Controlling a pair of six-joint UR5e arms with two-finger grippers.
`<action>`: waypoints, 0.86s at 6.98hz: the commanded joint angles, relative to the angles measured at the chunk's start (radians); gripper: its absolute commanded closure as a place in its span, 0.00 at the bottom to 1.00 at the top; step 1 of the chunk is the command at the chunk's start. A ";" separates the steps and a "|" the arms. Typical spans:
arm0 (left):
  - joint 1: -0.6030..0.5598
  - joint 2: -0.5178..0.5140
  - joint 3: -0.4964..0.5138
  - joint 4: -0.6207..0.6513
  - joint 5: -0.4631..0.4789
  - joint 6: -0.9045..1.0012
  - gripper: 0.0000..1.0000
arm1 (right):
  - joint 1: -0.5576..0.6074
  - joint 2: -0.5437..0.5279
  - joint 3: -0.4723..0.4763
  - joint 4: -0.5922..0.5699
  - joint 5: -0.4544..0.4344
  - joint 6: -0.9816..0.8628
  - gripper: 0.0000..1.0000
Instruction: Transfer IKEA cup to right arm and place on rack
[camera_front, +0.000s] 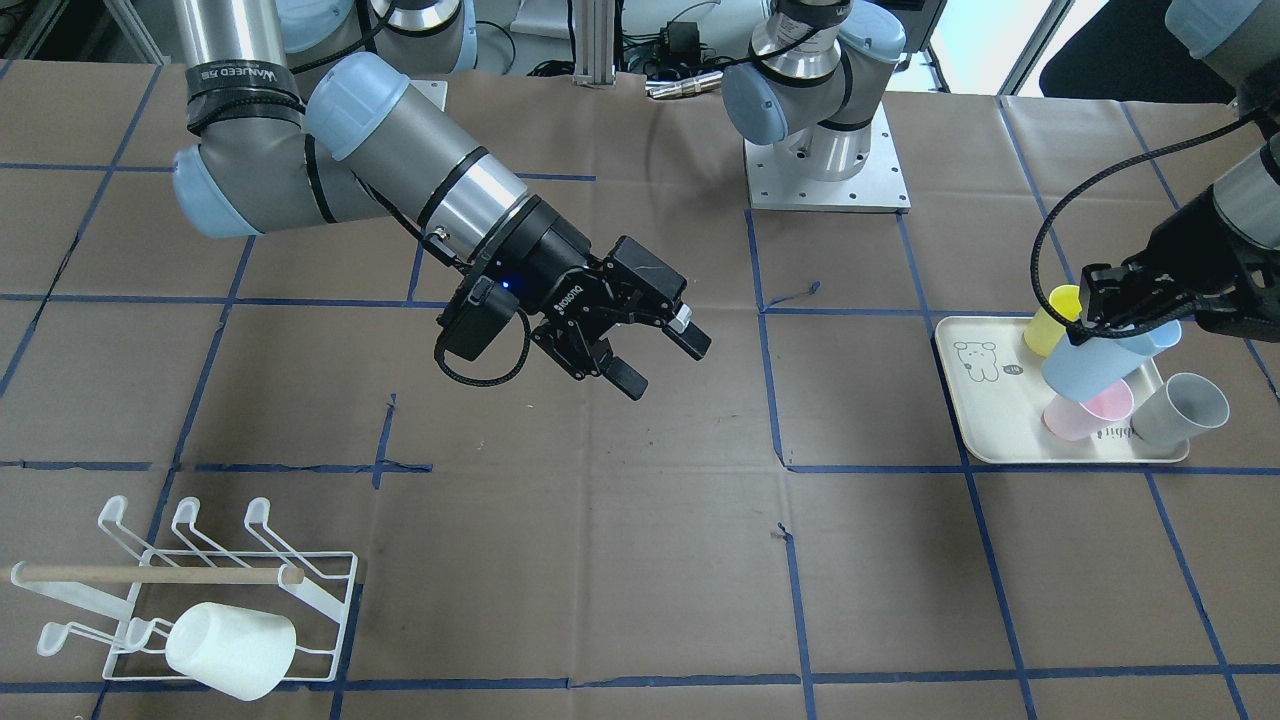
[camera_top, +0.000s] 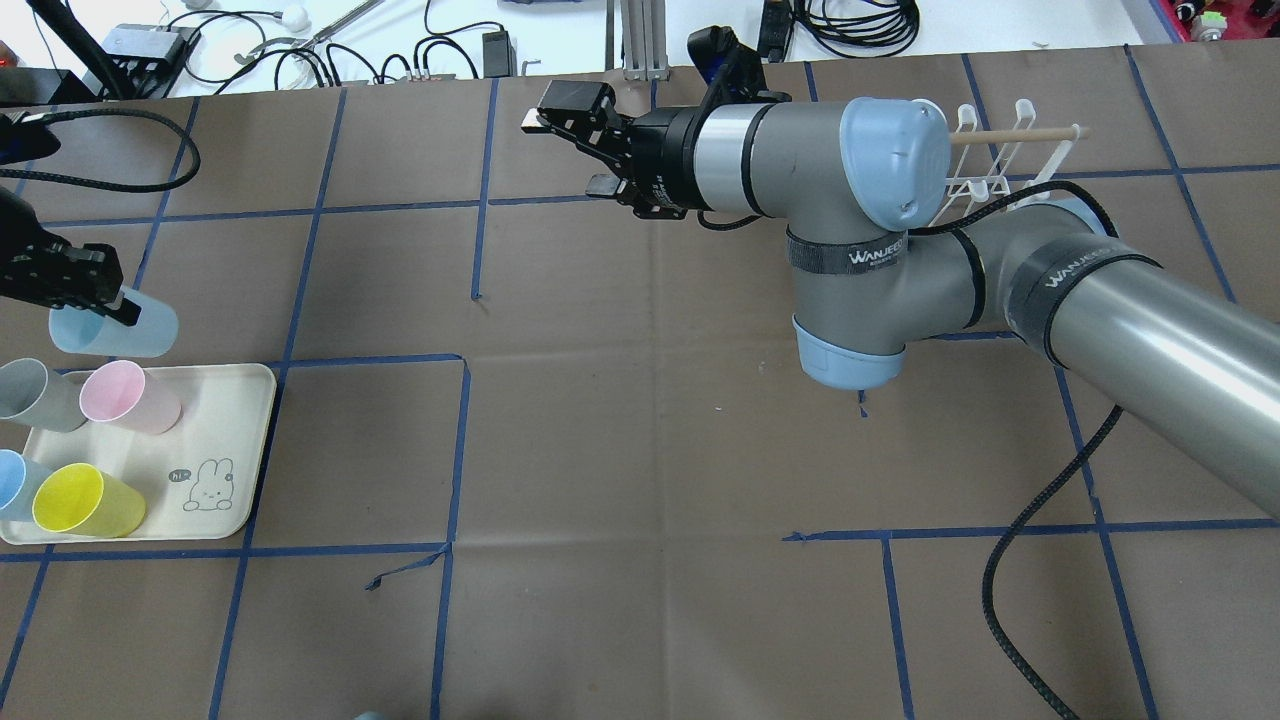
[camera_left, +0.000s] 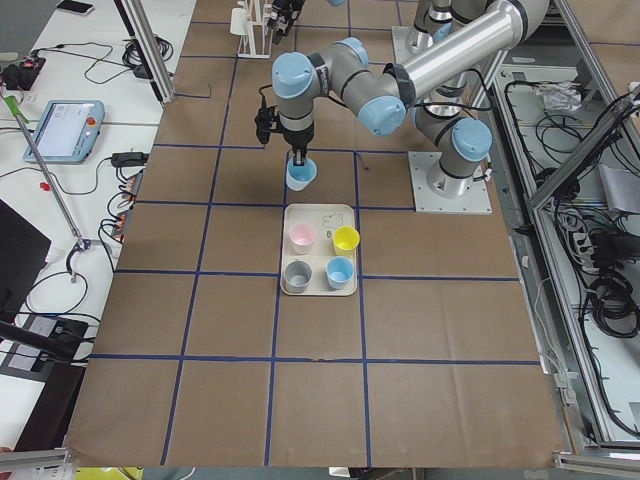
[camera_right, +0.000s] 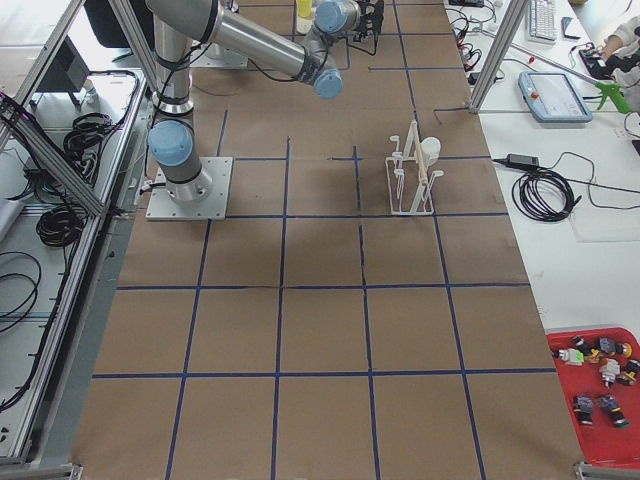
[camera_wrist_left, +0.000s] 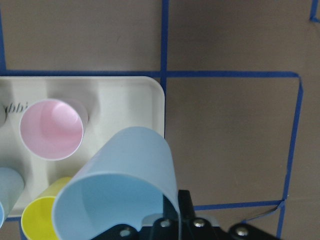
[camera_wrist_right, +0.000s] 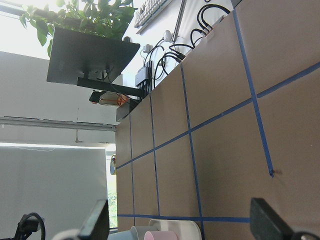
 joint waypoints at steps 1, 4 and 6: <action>-0.050 -0.107 0.041 0.212 -0.188 0.124 1.00 | -0.004 0.000 0.003 0.001 0.012 0.018 0.00; -0.098 -0.153 -0.006 0.496 -0.524 0.172 1.00 | -0.016 -0.002 0.003 -0.003 0.014 0.076 0.01; -0.095 -0.152 -0.067 0.508 -0.734 0.326 1.00 | -0.019 0.006 0.012 -0.087 0.012 0.143 0.02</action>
